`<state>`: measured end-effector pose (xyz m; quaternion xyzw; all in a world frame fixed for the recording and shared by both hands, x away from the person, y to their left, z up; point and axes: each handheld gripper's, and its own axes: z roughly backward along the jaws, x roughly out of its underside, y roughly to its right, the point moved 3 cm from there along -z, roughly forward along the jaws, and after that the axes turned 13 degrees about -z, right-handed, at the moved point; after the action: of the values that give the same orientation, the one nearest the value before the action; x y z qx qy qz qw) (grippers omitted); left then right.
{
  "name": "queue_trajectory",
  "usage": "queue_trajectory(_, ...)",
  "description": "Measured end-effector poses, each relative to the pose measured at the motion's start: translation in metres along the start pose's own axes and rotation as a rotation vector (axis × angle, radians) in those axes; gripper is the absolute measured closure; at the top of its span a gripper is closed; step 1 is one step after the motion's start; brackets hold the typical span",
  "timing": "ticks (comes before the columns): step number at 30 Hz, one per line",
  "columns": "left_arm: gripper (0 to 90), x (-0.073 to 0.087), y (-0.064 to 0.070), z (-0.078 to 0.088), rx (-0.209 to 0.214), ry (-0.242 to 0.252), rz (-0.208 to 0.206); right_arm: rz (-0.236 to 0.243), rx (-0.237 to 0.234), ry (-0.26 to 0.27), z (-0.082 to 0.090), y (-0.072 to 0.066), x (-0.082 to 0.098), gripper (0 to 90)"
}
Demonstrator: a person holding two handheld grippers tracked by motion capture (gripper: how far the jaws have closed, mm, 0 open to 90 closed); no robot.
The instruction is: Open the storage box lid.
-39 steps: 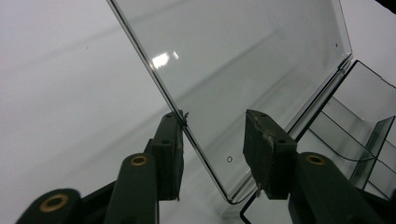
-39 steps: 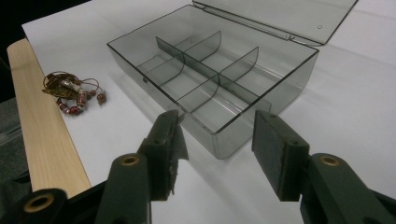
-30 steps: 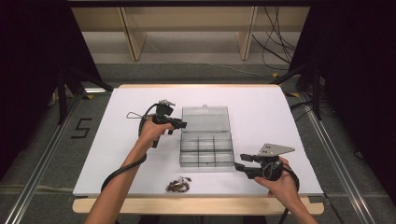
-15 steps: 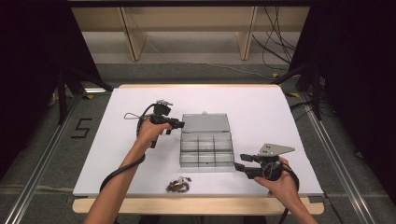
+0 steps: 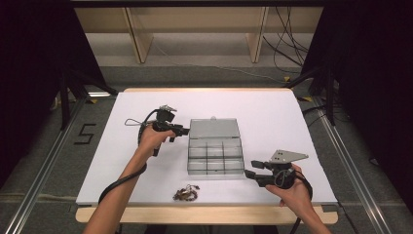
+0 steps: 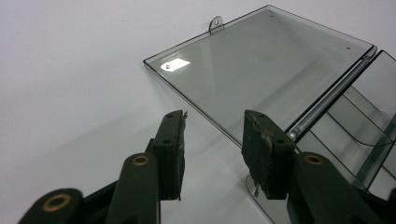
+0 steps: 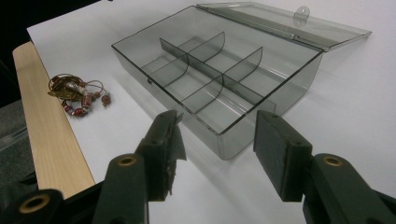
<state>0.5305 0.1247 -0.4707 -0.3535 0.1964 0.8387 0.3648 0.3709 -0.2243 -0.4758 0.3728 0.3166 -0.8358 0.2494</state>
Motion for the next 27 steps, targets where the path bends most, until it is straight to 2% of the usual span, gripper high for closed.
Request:
queue_trajectory(1,56.8,0.001,0.0,0.003,-0.003,0.006,0.009,-0.015,0.001,-0.008,0.0,0.0,0.001,50.1)
queue_trajectory(4,55.4,0.003,0.0,0.006,-0.001,0.008,0.012,-0.003,0.006,-0.003,0.0,0.001,0.001,49.6)
queue_trajectory(7,54.0,0.007,0.002,0.011,0.001,0.019,0.023,-0.036,0.01,-0.005,0.002,-0.001,0.002,48.8)
queue_trajectory(10,50.9,0.012,0.006,0.018,0.007,0.019,0.022,-0.024,0.027,-0.001,0.005,0.001,0.004,47.4)
queue_trajectory(11,49.8,0.012,0.006,0.018,0.007,0.019,0.022,-0.044,0.035,0.004,0.006,0.0,0.005,47.2)
queue_trajectory(13,48.9,0.014,0.008,0.023,0.015,0.018,0.009,-0.031,0.028,0.001,0.007,0.002,0.005,47.1)
queue_trajectory(14,48.2,0.016,0.01,0.026,0.016,0.017,0.019,-0.047,0.03,-0.003,0.008,0.001,0.007,46.9)
queue_trajectory(16,46.1,0.018,0.013,0.032,0.009,0.022,-0.016,-0.045,0.036,-0.006,0.01,0.004,0.009,46.5)
queue_trajectory(17,45.6,0.018,0.013,0.032,0.009,0.022,-0.016,-0.045,0.036,-0.006,0.01,0.004,0.009,46.5)
queue_trajectory(18,45.6,0.019,0.015,0.034,0.011,0.022,-0.047,-0.05,0.033,0.0,0.01,0.003,0.009,46.4)
queue_trajectory(19,44.9,0.021,0.017,0.036,0.008,0.016,-0.046,-0.041,0.036,-0.002,0.011,0.004,0.009,46.3)
queue_trajectory(21,43.7,0.026,0.024,0.043,0.001,0.026,-0.029,-0.055,0.035,-0.006,0.013,0.003,0.011,46.1)
queue_trajectory(22,43.4,0.028,0.025,0.046,0.008,0.033,-0.036,-0.033,0.043,0.003,0.013,0.005,0.011,46.1)
queue_trajectory(24,43.3,0.03,0.026,0.047,0.015,0.017,-0.031,-0.046,0.038,0.004,0.013,0.005,0.013,46.1)
queue_trajectory(26,43.3,0.032,0.027,0.05,0.005,0.015,-0.041,-0.033,0.04,0.003,0.014,0.006,0.013,46.2)
queue_trajectory(27,42.9,0.034,0.029,0.054,0.017,0.015,-0.046,-0.029,0.046,-0.001,0.014,0.006,0.014,46.2)
